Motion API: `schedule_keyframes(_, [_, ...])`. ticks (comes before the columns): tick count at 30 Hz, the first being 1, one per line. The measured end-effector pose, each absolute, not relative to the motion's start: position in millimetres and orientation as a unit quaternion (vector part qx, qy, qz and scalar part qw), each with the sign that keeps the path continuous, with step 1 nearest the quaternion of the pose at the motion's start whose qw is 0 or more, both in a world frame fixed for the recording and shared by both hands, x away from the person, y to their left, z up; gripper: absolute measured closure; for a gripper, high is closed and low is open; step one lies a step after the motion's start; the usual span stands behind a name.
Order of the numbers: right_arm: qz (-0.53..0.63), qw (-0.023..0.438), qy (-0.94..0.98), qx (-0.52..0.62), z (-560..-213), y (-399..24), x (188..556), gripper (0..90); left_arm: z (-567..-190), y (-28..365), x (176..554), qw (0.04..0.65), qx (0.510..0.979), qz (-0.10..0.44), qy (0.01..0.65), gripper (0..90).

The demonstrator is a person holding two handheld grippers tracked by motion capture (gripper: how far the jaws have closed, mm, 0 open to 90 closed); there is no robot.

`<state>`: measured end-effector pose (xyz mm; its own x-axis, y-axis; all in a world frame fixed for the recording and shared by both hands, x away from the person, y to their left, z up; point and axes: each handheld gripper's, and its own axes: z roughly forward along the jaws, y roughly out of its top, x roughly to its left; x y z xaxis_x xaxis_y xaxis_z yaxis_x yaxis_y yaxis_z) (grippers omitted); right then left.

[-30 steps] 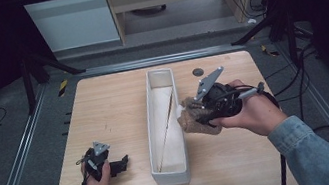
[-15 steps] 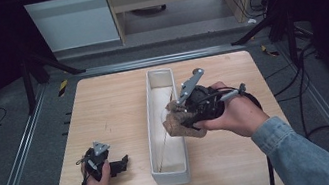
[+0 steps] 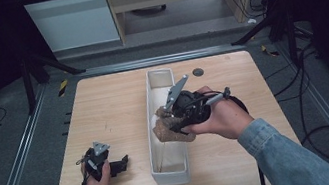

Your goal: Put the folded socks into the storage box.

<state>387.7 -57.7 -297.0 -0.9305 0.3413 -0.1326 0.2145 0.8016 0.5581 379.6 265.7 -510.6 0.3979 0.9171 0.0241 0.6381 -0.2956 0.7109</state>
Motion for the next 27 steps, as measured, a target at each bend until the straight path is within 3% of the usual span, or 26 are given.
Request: schedule_keyframes(27, [0.272, 0.094, 0.947, 0.145, -302.9, -48.4, 381.4, 51.4, -510.4, 265.7, 379.5, 0.315, 0.774, 0.22, 0.503, 0.0])
